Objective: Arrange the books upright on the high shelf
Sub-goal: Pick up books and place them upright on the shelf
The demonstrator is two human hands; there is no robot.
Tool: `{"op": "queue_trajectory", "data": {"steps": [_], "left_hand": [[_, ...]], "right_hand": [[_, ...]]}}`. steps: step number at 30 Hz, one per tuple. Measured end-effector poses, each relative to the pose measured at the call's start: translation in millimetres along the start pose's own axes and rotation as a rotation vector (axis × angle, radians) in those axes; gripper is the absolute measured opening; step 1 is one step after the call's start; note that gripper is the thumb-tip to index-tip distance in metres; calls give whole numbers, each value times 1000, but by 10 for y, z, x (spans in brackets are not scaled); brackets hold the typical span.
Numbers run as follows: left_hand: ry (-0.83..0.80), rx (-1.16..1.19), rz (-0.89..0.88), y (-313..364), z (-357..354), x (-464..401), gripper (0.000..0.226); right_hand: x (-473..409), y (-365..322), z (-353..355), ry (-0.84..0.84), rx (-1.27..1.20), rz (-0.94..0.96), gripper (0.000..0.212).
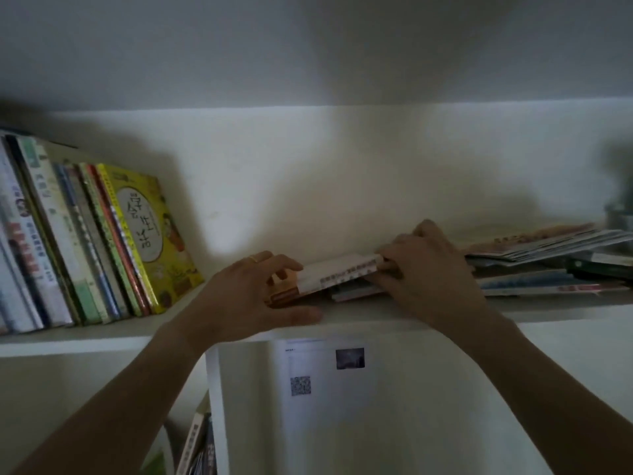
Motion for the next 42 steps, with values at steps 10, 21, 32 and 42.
{"op": "queue_trajectory", "data": {"steps": [10, 21, 32, 42], "left_hand": [[411, 144, 134, -202, 108, 29, 20], [516, -473, 114, -502, 612, 568, 94], [407, -435, 83, -1148, 855, 866, 138], [485, -335, 27, -1259, 819, 916, 118]], "right_hand": [[-694, -858, -397, -9, -1147, -401, 77], [-914, -1988, -737, -355, -1454, -180, 51], [-894, -2451, -790, -431, -1101, 37, 75], [-821, -2447, -731, -282, -1008, -60, 52]]}}
Point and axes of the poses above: each hand's wrist, its own x-axis away from the middle knuckle, its own z-axis out of the back of the hand, y = z × x, the point moved 3 cm from there along -x, towards the middle knuckle, and after that the axes turned 2 degrees about y, right-handed, at the moved point
